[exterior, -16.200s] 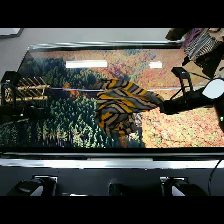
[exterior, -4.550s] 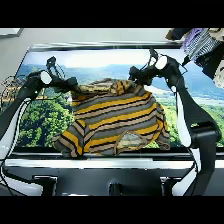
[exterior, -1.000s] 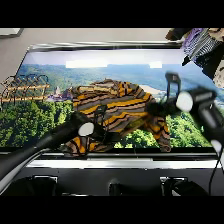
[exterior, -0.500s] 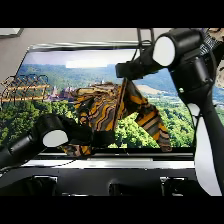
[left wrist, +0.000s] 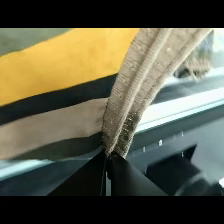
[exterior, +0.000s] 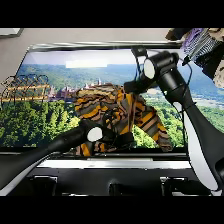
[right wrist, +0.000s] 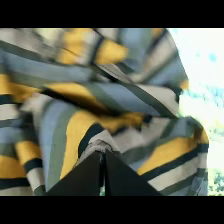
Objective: Fold the clothes and pants, and hang the long-sleeved shirts on hangers.
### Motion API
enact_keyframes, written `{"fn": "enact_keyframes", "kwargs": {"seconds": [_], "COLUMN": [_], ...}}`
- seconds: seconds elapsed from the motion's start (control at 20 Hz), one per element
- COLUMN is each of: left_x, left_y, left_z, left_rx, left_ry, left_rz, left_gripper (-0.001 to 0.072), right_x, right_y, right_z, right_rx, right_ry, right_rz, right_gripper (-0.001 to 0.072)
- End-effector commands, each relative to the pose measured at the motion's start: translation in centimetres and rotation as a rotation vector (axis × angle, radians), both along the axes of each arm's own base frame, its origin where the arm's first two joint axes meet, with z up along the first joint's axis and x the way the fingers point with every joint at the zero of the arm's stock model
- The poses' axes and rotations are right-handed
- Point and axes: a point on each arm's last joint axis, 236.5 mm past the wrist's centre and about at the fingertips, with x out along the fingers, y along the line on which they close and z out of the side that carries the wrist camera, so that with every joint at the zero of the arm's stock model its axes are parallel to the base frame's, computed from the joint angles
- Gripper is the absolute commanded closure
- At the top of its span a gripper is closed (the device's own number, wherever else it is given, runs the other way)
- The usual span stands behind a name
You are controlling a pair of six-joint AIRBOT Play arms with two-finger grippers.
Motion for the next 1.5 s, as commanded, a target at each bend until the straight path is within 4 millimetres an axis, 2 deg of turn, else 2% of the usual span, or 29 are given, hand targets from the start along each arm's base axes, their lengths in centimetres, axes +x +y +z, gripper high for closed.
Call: {"fn": "enact_keyframes", "kwargs": {"seconds": [0.0, 0.15, 0.25, 0.3, 0.35, 0.45, 0.5, 0.55, 0.6, 0.65, 0.7, 0.75, 0.8, 0.85, 0.9, 0.95, 1.05, 1.15, 1.25, 1.35, 1.45], "left_x": [1.5, 2.2, 2.5, 2.7, 3.0, 3.4, 3.5, 3.6, 4.0, 4.4, 5.0, 5.9, 7.0, 8.1, 9.1, 10.3, 12.1, 13.4, 14.1, 14.6, 15.1], "left_y": [-0.9, -0.1, 0.2, 0.4, 0.5, 0.7, 0.9, 1.2, 1.7, 2.3, 3.1, 4.2, 5.4, 6.5, 7.5, 8.4, 10.0, 11.4, 12.6, 13.4, 13.9], "left_z": [-4.3, -7.3, -8.2, -8.4, -8.4, -8.3, -8.3, -8.2, -7.9, -7.5, -6.8, -6.0, -5.2, -4.4, -3.7, -3.0, -2.3, -2.3, -2.4, -2.4, -2.4], "left_rx": [0.006, 0.052, 0.067, 0.070, 0.069, 0.068, 0.070, 0.073, 0.073, 0.071, 0.071, 0.074, 0.081, 0.086, 0.089, 0.086, 0.088, 0.098, 0.107, 0.112, 0.116], "left_ry": [0.019, 0.041, 0.054, 0.056, 0.056, 0.056, 0.060, 0.058, 0.043, 0.025, -0.005, -0.051, -0.105, -0.160, -0.212, -0.267, -0.350, -0.405, -0.418, -0.419, -0.420], "left_rz": [0.007, 0.005, 0.016, 0.021, 0.027, 0.036, 0.038, 0.025, 0.000, -0.030, -0.062, -0.101, -0.136, -0.170, -0.200, -0.228, -0.281, -0.327, -0.345, -0.337, -0.325], "left_gripper": [0.0691, 0.0690, 0.0690, 0.0690, 0.0689, 0.0676, 0.0595, 0.0432, 0.0286, 0.0214, 0.0208, 0.0203, 0.0201, 0.0202, 0.0202, 0.0202, 0.0203, 0.0203, 0.0203, 0.0203, 0.0202], "right_x": [0.5, 0.1, 0.4, 0.5, 0.2, -0.9, -1.7, -2.4, -3.1, -4.0, -5.4, -6.9, -8.9, -10.8, -12.9, -14.8, -17.8, -19.1, -19.6, -19.9, -20.3], "right_y": [-0.8, 1.6, 1.9, 1.9, 1.7, 0.7, -0.4, -2.0, -4.7, -7.6, -10.2, -11.9, -12.7, -12.6, -11.5, -9.8, -4.9, -1.3, 1.1, 2.4, 2.9], "right_z": [-5.7, -9.7, -11.7, -12.0, -11.9, -10.2, -8.8, -7.1, -5.1, -3.4, -1.9, -1.2, -1.2, -2.0, -3.5, -5.1, -8.5, -11.6, -13.8, -15.3, -16.4], "right_rx": [0.078, 0.178, 0.186, 0.184, 0.180, 0.150, 0.120, 0.081, 0.030, -0.017, -0.032, -0.008, 0.046, 0.108, 0.179, 0.251, 0.430, 0.545, 0.621, 0.660, 0.651], "right_ry": [0.051, 0.117, 0.143, 0.147, 0.154, 0.183, 0.191, 0.189, 0.173, 0.165, 0.178, 0.208, 0.255, 0.310, 0.381, 0.444, 0.555, 0.586, 0.594, 0.585, 0.595], "right_rz": [-0.077, -0.111, -0.144, -0.146, -0.146, -0.135, -0.118, -0.108, -0.131, -0.170, -0.225, -0.286, -0.350, -0.403, -0.446, -0.475, -0.527, -0.582, -0.648, -0.723, -0.763], "right_gripper": [0.0684, 0.0684, 0.0683, 0.0679, 0.0582, 0.0280, 0.0223, 0.0225, 0.0226, 0.0226, 0.0224, 0.0214, 0.0204, 0.0204, 0.0204, 0.0204, 0.0204, 0.0204, 0.0205, 0.0205, 0.0206]}}
